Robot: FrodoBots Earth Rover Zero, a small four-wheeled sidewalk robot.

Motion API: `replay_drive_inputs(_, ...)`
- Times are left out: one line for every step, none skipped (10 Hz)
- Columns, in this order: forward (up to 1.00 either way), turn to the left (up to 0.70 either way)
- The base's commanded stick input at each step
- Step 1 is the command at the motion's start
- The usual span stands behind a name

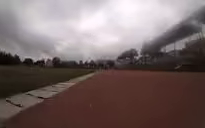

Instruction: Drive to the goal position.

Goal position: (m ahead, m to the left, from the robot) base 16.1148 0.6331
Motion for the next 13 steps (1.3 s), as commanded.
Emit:
replay_drive_inputs(0.7,0.0)
replay_drive_inputs(0.7,0.0)
replay_drive_inputs(0.7,0.0)
replay_drive_inputs(0.7,0.0)
replay_drive_inputs(0.7,0.02)
replay_drive_inputs(0.7,0.08)
replay_drive_inputs(0.7,0.06)
replay_drive_inputs(0.7,0.02)
replay_drive_inputs(0.7,0.0)
replay_drive_inputs(0.7,0.0)
replay_drive_inputs(0.7,-0.02)
replay_drive_inputs(0.7,-0.25)
replay_drive_inputs(0.7,-0.35)
